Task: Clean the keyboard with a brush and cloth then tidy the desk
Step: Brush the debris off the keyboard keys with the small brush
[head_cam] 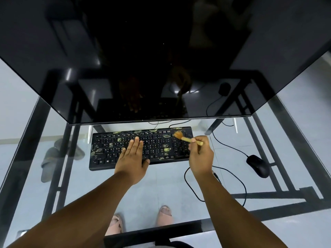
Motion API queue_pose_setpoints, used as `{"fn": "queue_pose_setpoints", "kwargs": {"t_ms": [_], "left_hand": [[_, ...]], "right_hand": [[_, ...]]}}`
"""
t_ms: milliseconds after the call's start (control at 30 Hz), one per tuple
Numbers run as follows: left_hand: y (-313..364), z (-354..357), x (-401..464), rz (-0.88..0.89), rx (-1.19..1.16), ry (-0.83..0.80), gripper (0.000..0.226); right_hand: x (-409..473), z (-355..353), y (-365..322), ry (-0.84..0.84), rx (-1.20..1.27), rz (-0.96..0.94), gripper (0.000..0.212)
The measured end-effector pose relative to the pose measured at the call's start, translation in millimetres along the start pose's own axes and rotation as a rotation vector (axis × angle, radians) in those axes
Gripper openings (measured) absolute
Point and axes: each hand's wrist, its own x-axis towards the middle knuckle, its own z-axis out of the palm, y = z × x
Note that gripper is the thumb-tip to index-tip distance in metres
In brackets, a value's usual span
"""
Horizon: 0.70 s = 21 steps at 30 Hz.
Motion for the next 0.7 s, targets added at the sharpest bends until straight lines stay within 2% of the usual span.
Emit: {"fn": "queue_pose_setpoints", "kwargs": {"t_ms": [100, 233, 367, 500, 567, 633, 700], "left_hand": [[1, 1, -1, -0.007, 0.013, -0.002, 0.073], [1, 1, -1, -0.005, 0.008, 0.002, 0.073], [2, 1, 0, -0.002, 0.016, 0.008, 0.073], [1, 1, 1, -0.006, 0.023, 0.001, 0.074], [1, 1, 1, -0.003, 0.020, 0.001, 0.074], [1, 2, 1, -0.001, 0.014, 0.002, 0.074], [0, 1, 1, -0.001, 0.008, 0.000, 0.074]], "right_hand": [[4, -4, 2, 0.123, -0.024, 0.008, 0.004], [10, -4, 1, -0.033, -0.008, 0.013, 0.008], [18, -5, 2, 0.102, -0.023, 0.047, 0.010], [16, -6, 1, 0.010, -0.041, 0.017, 0.013], [14, -9, 2, 0.090, -0.068, 0.026, 0.011], [11, -11, 2, 0.107, 0.007, 0.028, 0.007], [6, -11, -1, 0.002, 0.076, 0.018, 0.006]]}}
